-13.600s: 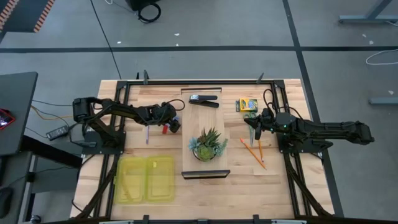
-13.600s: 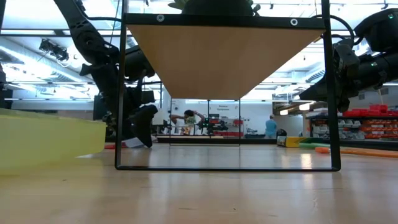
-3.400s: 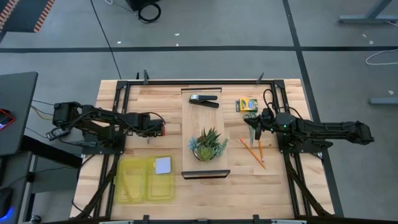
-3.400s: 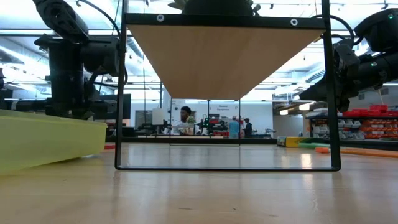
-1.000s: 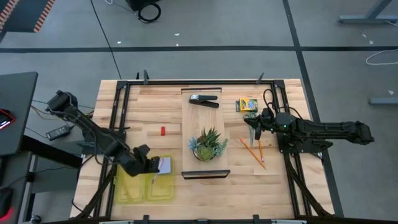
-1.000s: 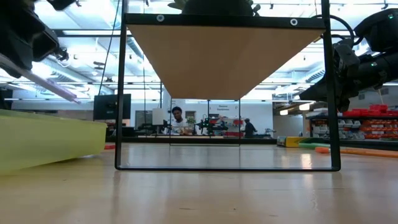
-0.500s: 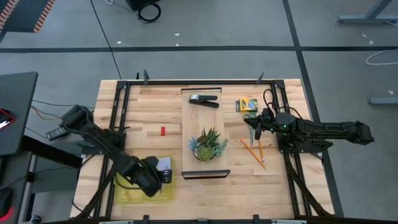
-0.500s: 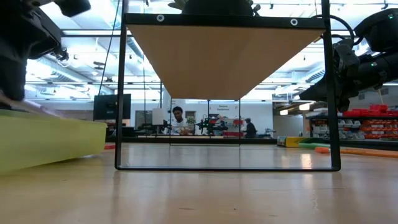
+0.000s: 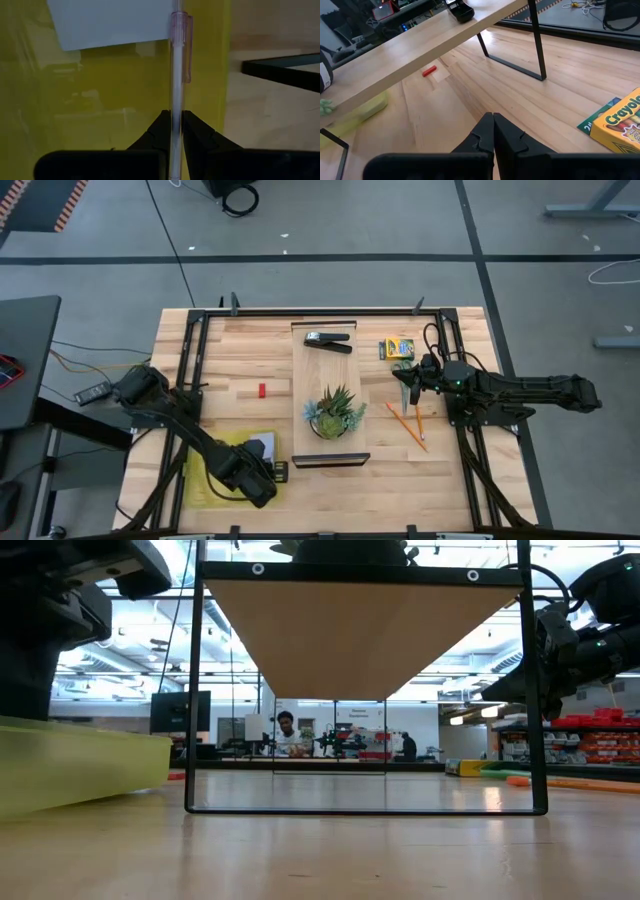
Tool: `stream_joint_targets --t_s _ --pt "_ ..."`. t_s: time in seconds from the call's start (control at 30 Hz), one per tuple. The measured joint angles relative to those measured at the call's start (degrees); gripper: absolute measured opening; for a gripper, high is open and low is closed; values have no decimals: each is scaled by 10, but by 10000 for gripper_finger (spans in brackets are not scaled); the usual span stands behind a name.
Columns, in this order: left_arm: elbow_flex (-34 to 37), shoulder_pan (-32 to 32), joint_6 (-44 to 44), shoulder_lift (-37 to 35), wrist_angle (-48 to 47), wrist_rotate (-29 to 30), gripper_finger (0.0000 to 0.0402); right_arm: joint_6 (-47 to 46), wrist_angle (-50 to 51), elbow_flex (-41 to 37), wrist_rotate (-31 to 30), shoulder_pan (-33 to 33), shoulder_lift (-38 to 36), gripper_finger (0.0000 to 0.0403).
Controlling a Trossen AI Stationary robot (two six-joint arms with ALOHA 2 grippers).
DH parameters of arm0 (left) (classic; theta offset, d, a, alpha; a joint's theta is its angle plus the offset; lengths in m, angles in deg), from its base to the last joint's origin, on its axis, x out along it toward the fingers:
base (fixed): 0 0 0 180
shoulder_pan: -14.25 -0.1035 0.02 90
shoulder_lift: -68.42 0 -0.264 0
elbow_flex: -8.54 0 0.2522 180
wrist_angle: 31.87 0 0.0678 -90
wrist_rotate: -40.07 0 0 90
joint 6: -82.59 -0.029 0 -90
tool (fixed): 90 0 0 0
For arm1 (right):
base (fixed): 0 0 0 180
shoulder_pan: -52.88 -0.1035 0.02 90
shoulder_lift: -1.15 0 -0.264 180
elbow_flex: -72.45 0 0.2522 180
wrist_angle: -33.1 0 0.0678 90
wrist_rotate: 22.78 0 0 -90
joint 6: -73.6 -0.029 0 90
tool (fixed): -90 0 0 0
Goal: Pack school essentials
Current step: Put the pink ballpoint pen into the yellow supply box, then put the red eraser into the yellow supply box
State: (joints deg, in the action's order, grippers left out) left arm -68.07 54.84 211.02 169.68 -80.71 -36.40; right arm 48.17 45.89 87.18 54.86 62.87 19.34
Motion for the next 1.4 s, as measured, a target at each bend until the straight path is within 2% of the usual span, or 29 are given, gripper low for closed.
stream_joint_targets --t_s 0.37,0.7,0.87,1.03,1.3,1.4 --pt "-2 -5 -11 1 11 3 42 0 0 0 0 0 0 10" --pt "-1 -25 -33 1 21 3 160 0 0 0 0 0 0 10" --pt "-1 -25 -45 -14 24 2 191 0 0 0 0 0 0 10" --pt "-1 -34 -86 -49 9 -5 184 0 0 0 0 0 0 10" --pt "-1 -48 -118 -102 -78 -11 148 0 0 0 0 0 0 10" --pt "19 -60 -135 -131 -94 -10 133 0 0 0 0 0 0 10"
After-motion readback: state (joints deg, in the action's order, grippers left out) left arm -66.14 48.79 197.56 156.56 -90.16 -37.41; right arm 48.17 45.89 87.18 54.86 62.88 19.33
